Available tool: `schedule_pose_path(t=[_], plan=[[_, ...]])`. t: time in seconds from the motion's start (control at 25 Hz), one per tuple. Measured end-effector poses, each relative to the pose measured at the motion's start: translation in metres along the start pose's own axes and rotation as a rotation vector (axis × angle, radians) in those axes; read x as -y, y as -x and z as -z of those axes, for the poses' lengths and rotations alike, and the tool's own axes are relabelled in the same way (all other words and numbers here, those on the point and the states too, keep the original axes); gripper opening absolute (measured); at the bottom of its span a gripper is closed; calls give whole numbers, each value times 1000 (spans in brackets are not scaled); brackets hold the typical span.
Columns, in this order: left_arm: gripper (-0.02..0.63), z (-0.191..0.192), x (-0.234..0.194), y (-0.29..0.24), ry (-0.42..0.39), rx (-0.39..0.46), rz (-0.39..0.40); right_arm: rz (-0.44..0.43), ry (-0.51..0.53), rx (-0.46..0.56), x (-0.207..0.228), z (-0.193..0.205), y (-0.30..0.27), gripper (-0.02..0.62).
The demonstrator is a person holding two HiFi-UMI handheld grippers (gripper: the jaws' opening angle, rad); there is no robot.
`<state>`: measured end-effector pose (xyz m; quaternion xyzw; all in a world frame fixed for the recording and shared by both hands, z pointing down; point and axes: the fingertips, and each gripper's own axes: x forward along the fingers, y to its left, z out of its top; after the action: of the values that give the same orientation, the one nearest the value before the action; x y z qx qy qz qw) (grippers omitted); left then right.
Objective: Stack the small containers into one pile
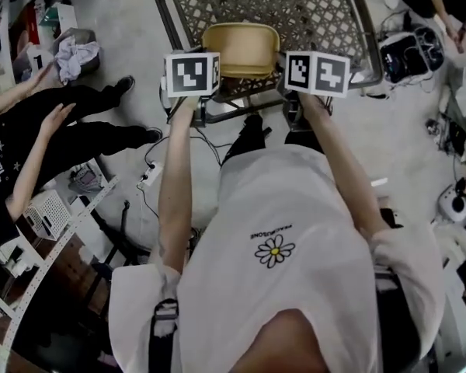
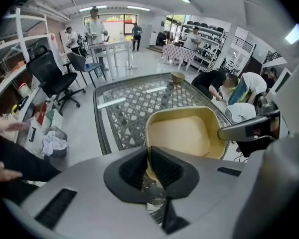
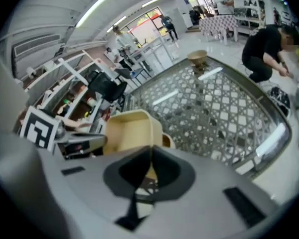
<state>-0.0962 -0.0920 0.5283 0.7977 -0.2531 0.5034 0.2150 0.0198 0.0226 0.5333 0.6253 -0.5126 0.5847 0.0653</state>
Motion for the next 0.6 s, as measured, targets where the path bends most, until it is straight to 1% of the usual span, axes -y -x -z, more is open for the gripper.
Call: schedule_pose_path(t=[0.08, 0.16, 0.24, 0.36, 0.48, 0.6], plan=[[40, 14, -4, -15, 3, -41, 8, 10, -19, -30, 6, 11, -15, 38], [42, 23, -7, -24, -27, -73, -2, 20, -41, -60, 11, 23, -24, 37], [42, 23, -10, -32, -57, -76, -19, 30, -55, -76, 15, 29, -29, 38], [42, 26, -10, -40, -42, -99, -10, 34, -79, -85, 19, 31, -33, 38], [42, 26, -13, -46, -37, -100, -21, 32, -98, -87, 21, 31, -38, 38], [46, 25, -10, -53, -50, -104, -21, 40, -97, -86, 27, 30, -43, 40]])
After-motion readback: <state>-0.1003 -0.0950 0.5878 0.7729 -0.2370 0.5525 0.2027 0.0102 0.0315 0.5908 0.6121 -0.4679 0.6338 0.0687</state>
